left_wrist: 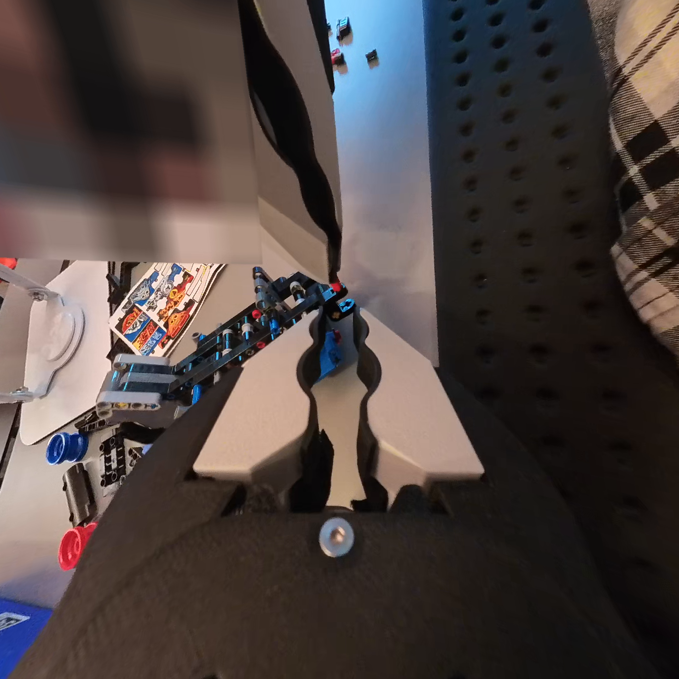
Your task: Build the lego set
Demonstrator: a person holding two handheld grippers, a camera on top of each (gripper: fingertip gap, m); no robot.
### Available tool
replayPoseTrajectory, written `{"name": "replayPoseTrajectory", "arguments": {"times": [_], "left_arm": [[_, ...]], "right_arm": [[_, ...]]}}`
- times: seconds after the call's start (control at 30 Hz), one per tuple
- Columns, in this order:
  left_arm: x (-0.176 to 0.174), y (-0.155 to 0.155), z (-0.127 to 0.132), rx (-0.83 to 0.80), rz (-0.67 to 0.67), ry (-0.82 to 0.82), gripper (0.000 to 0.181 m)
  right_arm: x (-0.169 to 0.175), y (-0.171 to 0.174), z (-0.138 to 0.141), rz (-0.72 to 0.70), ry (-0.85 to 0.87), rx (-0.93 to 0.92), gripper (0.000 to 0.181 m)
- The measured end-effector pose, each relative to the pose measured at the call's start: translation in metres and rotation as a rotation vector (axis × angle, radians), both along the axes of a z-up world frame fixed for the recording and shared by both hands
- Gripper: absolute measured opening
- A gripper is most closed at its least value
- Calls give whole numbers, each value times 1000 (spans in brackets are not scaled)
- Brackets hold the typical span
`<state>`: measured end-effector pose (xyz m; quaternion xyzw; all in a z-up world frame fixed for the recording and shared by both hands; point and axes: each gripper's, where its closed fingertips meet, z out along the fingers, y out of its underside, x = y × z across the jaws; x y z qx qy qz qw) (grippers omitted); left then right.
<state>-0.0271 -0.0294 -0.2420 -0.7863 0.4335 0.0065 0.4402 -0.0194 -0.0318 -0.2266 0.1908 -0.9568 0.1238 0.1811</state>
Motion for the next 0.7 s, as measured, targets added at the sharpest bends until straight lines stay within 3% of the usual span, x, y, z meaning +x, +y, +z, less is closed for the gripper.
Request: {"name": "replayPoseTrajectory", "arguments": {"times": [0.43, 0.7], "left_arm": [[0, 3, -4, -9, 7, -1, 12], [-7, 8, 2, 30, 69, -18, 17]], "right_arm": [[-1, 0, -9, 40, -24, 76, 0], [-10, 7, -3, -76, -55, -47, 1]]}}
